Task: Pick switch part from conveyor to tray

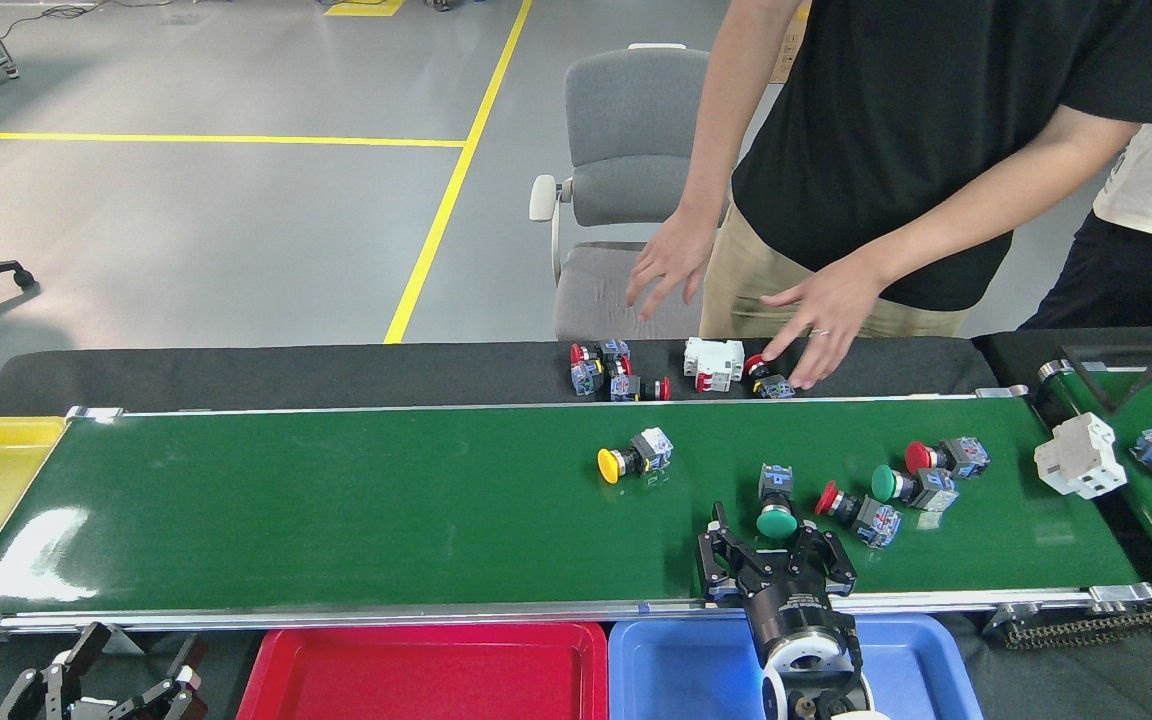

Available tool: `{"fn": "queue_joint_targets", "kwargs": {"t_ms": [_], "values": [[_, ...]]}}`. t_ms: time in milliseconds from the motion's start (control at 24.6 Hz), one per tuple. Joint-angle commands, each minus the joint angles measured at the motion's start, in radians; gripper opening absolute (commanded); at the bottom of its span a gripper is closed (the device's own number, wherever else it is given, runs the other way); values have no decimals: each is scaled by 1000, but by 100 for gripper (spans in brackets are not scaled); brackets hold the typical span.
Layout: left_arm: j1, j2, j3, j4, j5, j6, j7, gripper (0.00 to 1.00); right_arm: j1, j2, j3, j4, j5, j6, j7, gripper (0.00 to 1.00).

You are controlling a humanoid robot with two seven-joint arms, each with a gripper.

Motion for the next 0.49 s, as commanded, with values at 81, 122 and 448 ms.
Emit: {"fn": "queue_joint_targets", "kwargs": {"t_ms": [81, 122, 448], "values": [[-11, 13, 4, -13, -2, 2, 0, 100, -9, -6, 26, -22, 4, -6, 0, 5], [-10, 11, 4, -13, -2, 2, 0, 100, -5, -6, 56, -33, 9, -4, 0, 4], [-11, 13, 4, -13, -2, 2, 0, 100, 40, -67, 430, -237, 38, -49, -8, 11]]}}
